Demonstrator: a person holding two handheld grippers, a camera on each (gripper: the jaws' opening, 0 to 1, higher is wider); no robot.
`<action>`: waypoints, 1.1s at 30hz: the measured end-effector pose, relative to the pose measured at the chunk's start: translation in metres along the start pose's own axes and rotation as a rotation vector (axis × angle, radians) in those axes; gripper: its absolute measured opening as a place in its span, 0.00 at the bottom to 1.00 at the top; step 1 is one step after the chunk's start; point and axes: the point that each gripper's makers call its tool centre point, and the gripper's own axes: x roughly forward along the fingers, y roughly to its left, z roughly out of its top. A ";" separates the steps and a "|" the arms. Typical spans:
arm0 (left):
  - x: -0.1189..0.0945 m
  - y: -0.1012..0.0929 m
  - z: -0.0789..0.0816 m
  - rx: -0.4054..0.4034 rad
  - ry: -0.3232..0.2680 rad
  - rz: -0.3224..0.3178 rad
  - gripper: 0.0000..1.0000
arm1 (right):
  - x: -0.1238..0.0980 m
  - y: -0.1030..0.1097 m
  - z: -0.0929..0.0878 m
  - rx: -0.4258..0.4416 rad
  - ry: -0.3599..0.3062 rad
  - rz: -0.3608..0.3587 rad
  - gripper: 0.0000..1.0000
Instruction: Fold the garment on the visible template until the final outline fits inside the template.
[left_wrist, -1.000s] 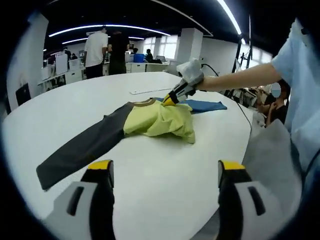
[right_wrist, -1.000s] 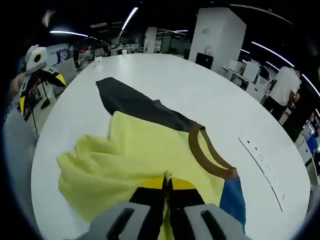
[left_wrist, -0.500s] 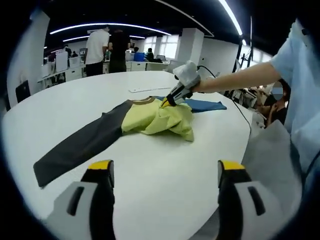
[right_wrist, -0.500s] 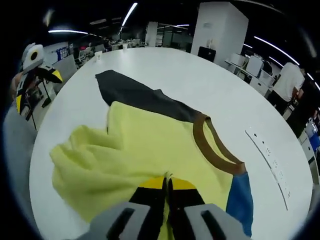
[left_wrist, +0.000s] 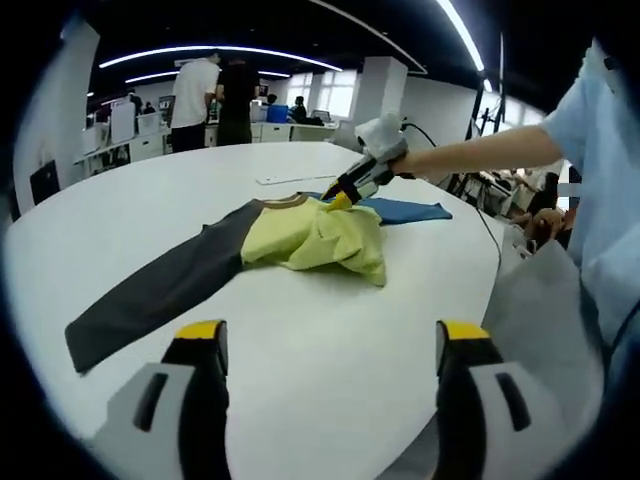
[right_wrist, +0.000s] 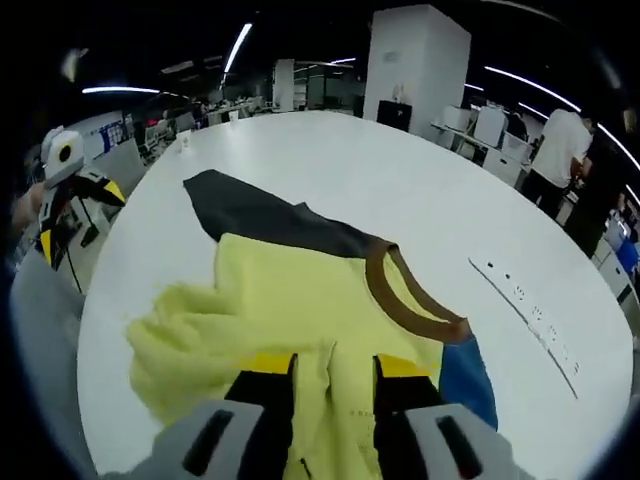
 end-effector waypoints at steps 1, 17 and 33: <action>0.000 -0.001 0.000 -0.001 -0.002 -0.002 0.83 | -0.004 0.000 0.000 0.005 -0.005 0.001 0.44; 0.004 -0.006 0.003 0.004 -0.006 -0.023 0.83 | -0.044 0.020 -0.013 0.011 -0.047 0.026 0.97; 0.008 -0.009 0.001 -0.003 0.001 -0.038 0.83 | -0.057 0.027 -0.047 0.041 -0.009 0.041 0.91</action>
